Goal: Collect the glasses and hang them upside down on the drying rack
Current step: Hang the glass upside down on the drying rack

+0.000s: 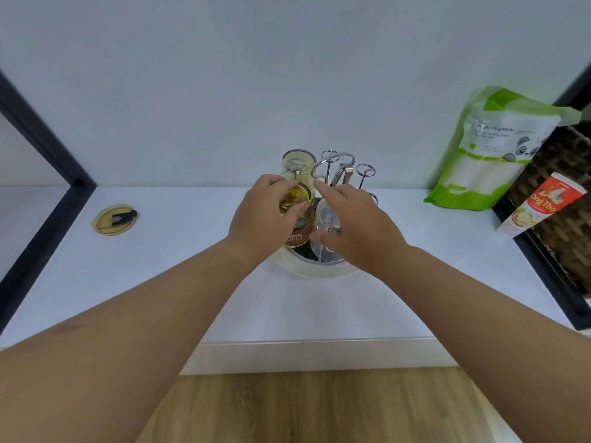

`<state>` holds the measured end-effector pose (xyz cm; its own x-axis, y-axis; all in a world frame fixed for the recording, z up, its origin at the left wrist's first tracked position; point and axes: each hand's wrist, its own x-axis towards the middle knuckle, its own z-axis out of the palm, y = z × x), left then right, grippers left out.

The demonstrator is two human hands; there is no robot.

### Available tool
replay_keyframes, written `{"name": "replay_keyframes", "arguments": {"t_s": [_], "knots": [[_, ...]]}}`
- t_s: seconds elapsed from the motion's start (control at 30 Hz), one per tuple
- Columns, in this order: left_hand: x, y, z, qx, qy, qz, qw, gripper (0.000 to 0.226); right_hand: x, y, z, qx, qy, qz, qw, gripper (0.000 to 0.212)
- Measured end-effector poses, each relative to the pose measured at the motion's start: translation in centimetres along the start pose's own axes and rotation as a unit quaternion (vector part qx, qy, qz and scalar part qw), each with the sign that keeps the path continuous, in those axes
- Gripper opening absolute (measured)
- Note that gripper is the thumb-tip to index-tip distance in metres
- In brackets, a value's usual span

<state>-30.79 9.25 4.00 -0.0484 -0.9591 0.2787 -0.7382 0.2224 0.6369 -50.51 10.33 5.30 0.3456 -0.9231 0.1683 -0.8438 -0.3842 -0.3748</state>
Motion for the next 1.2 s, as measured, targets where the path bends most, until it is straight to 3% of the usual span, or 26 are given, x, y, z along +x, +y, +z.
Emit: {"name": "replay_keyframes", "arguments": {"t_s": [0.63, 0.77, 0.87, 1.03, 1.2], "knots": [[-0.6, 0.4, 0.0, 0.002, 0.004, 0.005, 1.000, 0.051, 0.2, 0.8, 0.8, -0.055, 0.007, -0.005, 0.998, 0.094], [-0.3, 0.4, -0.4, -0.048, 0.000, -0.002, 0.999, 0.059, -0.2, 0.8, 0.1, -0.039, 0.010, 0.008, 0.999, 0.096], [0.6, 0.3, -0.9, -0.103, 0.002, -0.032, 0.994, 0.049, -0.7, 1.0, -0.3, -0.024, 0.009, 0.017, 1.000, 0.091], [2.7, 0.6, -2.1, -0.043, -0.010, -0.003, 0.999, 0.040, -1.4, 1.7, -0.8, -0.005, -0.001, 0.022, 1.000, 0.082], [5.3, 1.0, -2.7, 0.015, -0.097, -0.007, 0.995, 0.045, -1.4, 2.7, -1.6, 0.022, -0.020, 0.032, 0.999, 0.090]]}}
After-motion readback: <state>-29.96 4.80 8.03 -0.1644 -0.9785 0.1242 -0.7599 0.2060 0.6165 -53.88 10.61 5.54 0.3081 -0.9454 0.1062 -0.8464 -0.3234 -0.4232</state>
